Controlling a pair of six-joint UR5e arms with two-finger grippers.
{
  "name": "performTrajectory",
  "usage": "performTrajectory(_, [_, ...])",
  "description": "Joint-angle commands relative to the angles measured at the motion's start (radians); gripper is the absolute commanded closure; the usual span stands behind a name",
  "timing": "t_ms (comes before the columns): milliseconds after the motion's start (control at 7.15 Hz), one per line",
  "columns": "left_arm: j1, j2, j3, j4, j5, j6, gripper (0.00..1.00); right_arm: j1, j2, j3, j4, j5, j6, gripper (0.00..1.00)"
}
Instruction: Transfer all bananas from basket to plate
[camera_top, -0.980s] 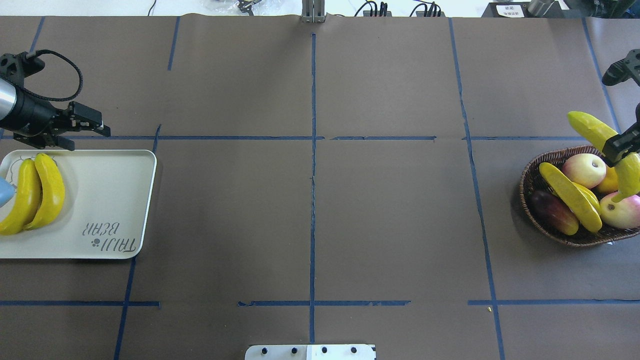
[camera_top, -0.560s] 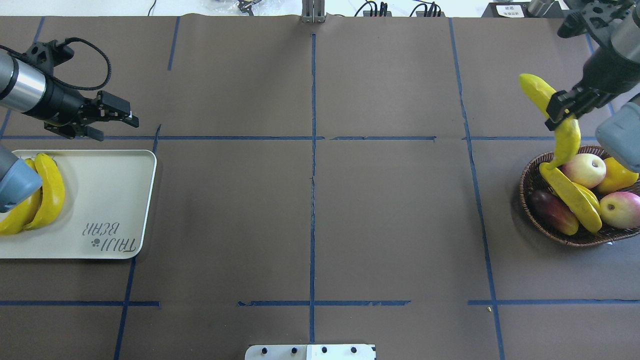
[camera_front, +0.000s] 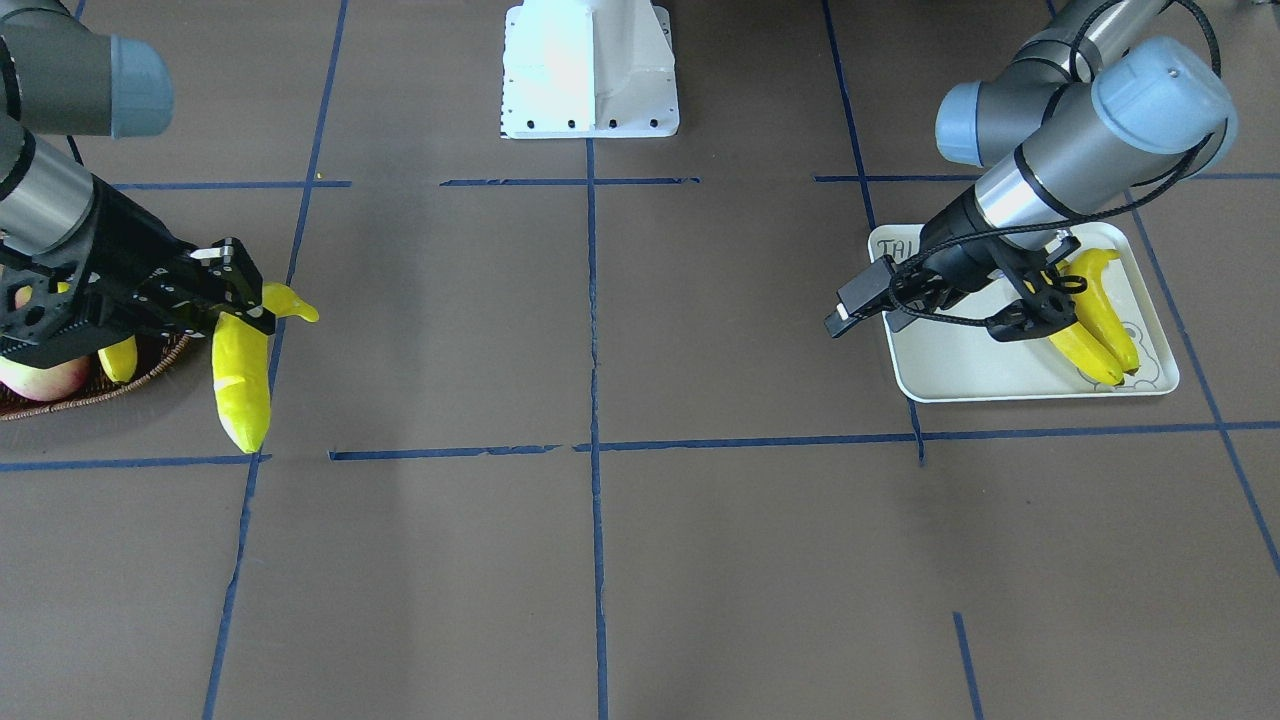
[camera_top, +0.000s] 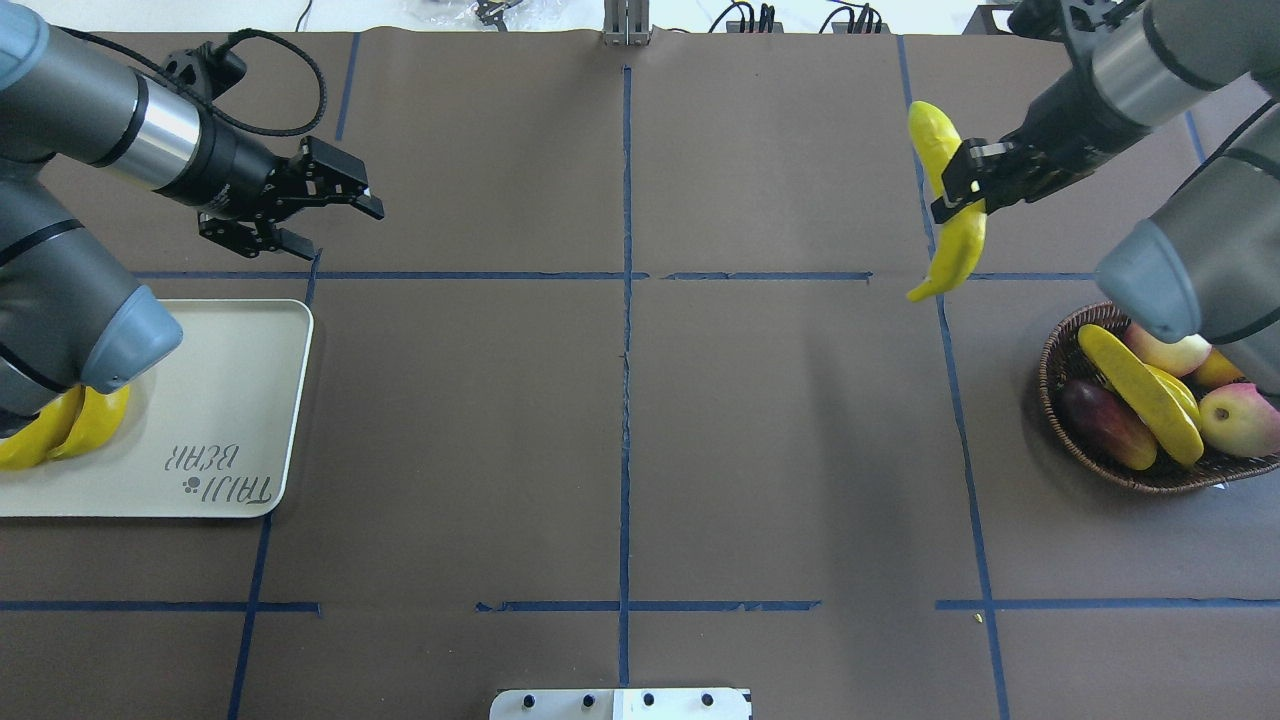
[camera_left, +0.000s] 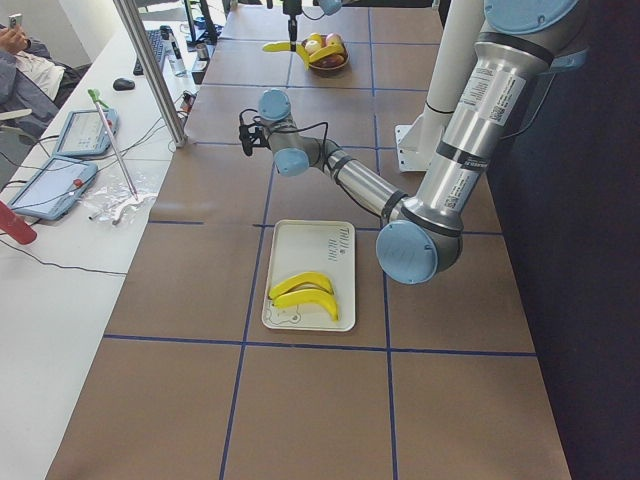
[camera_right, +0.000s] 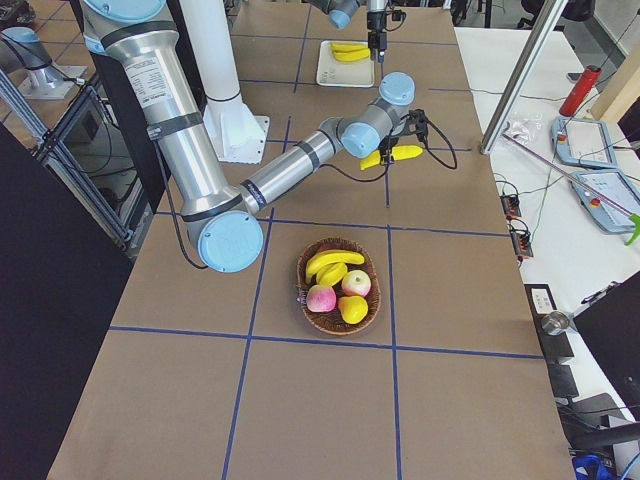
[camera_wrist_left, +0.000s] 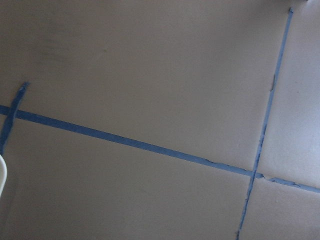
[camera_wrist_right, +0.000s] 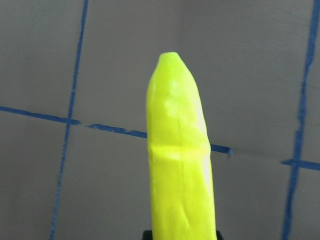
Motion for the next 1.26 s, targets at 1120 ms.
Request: performTrajectory(1120, [0.236,-0.217,0.105,-0.288,0.328,-0.357,0.0,-0.395,0.209,-0.067,0.373,-0.318,0.518,0.97])
